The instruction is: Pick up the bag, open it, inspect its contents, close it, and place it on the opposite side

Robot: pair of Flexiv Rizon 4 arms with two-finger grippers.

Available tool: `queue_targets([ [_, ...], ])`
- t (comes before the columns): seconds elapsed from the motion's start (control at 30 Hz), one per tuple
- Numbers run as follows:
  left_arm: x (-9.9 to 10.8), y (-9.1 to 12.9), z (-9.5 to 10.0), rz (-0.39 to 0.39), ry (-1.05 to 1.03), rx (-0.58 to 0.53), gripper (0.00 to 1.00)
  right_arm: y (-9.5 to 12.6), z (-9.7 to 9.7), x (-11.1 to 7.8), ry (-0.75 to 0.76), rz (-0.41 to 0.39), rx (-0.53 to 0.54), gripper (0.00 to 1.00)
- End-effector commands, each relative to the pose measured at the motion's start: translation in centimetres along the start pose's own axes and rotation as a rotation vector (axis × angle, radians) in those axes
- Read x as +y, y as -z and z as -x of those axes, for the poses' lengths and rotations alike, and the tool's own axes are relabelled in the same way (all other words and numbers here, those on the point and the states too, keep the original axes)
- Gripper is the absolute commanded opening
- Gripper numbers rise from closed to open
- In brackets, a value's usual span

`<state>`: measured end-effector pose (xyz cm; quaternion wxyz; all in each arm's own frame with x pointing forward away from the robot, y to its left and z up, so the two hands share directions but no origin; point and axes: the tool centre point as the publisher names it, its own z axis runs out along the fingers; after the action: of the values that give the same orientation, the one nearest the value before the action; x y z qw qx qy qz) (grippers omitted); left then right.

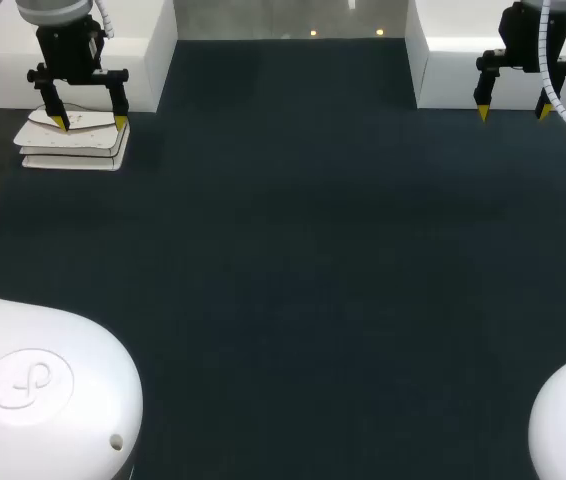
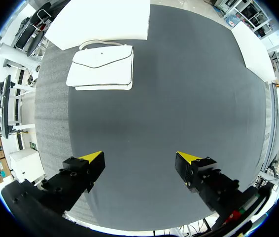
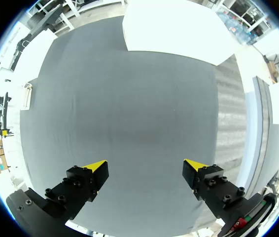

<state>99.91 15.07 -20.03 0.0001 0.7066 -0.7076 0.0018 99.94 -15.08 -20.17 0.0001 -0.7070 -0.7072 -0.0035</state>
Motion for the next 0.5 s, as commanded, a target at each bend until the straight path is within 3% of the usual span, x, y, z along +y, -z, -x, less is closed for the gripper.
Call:
queue_targets([
  [0.03,-0.02,0.03,-0.05,0.001,0.001,-0.002,1.00,0.10,-0.06,0.04,0.000,-0.003,-0.003,1.00],
  [0.43,-0.06,0.03,-0.06,0.005,-0.011,0.005,1.00,0.10,-0.06,0.04,0.000,-0.003,-0.003,1.00],
  [0.5,-0.19,0.02,-0.02,0.010,-0.030,0.032,1.00,0.22,-0.56,0.14,0.081,0.021,-0.036,1.00],
])
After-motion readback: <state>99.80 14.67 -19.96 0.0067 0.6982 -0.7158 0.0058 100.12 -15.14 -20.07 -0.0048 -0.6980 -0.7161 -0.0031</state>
